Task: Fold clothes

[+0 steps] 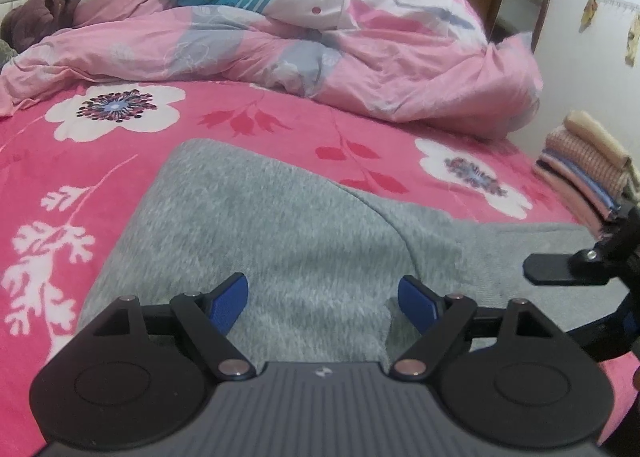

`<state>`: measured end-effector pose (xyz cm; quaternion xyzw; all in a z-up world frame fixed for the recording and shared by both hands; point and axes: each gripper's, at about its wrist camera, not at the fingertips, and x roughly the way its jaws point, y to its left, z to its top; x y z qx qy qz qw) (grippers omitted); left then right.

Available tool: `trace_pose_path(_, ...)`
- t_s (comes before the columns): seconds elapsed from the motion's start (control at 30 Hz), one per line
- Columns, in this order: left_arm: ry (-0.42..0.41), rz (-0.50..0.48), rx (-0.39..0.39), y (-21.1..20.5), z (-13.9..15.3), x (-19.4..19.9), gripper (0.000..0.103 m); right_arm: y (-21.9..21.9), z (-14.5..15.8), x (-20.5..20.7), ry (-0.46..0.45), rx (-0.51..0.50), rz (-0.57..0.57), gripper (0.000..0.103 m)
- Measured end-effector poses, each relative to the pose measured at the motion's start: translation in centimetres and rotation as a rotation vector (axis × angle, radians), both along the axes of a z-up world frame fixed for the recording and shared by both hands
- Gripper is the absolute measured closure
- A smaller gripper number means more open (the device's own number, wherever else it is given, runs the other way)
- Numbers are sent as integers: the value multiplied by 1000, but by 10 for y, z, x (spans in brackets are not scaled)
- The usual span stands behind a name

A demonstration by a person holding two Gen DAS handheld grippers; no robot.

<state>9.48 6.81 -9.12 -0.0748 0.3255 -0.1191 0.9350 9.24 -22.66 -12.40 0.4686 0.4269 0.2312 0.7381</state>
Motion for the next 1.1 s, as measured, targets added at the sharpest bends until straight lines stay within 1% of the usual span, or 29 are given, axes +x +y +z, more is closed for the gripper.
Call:
trace_pose_path(0.07, 22, 11, 32, -6, 3, 3, 19, 1, -2, 7, -3, 55, 6, 32)
trace_pose_path(0.1, 34, 19, 45, -8, 4, 4, 19, 3, -3, 11, -7, 85, 8, 34)
trace_pose_path(0.17, 55, 30, 59, -11, 6, 7, 19, 8, -5, 19, -18, 115, 16, 41)
trace_pose_path(0.2, 63, 34, 64, -12, 7, 8, 19, 11, -7, 21, -18, 118, 21, 43)
trace_pose_path(0.27, 76, 36, 77, -14, 8, 10, 19, 16, -11, 21, -8, 106, 20, 56)
trace_pose_path(0.33, 83, 35, 96, -17, 8, 11, 19, 15, -13, 15, -15, 89, 16, 64)
trace_pose_path(0.47, 92, 39, 131, -22, 8, 12, 18, 13, -18, 8, -8, 90, 20, 73)
trace_pose_path(0.53, 96, 44, 151, -26, 8, 13, 17, 15, -19, 10, -6, 83, 21, 73)
trace_pose_path(0.7, 110, 54, 170, -30, 10, 16, 16, 19, -19, 15, -7, 62, 31, 72)
trace_pose_path(0.9, 116, 57, 182, -33, 10, 16, 16, 18, -22, 13, -20, 77, 28, 73)
trace_pose_path(1.1, 119, 57, 186, -33, 10, 17, 16, 15, -26, 16, -3, 96, 44, 73)
